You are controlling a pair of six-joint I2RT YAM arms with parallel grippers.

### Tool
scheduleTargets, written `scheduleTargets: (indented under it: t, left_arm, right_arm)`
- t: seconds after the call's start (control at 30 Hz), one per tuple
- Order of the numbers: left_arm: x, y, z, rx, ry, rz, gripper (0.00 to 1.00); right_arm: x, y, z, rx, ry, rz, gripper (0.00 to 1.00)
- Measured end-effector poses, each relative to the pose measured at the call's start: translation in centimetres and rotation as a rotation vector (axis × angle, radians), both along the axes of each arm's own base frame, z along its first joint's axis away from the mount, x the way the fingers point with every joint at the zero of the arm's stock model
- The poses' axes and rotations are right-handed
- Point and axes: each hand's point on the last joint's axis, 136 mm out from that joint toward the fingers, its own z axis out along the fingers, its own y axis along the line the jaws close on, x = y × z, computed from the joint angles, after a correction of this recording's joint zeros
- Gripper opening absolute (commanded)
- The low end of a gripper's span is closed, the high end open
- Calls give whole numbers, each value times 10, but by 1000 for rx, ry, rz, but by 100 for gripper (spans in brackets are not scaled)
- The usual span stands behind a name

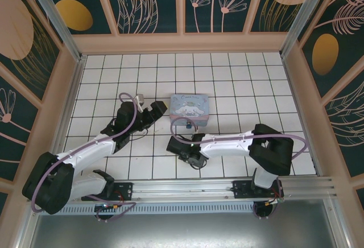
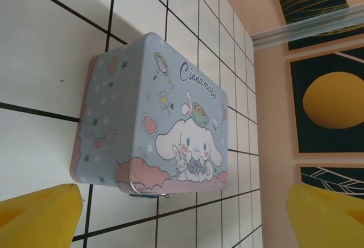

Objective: Unlock a padlock with a key

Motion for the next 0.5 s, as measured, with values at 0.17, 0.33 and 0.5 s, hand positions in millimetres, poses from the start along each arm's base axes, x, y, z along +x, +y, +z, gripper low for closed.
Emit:
scheduleTargets:
  t: [0.17, 0.33, 0.5]
  left_arm:
    - [1, -1, 4, -15, -8, 3, 94]
    - [2, -2, 7, -23, -19, 0, 94]
    - [1, -4, 9, -33, -23, -8, 94]
  right_arm:
    - [-1, -3, -3, -24, 41, 9, 41]
    - [-2, 0, -5, -42, 70, 19, 26]
    - [0, 6, -7, -33, 79, 34, 2]
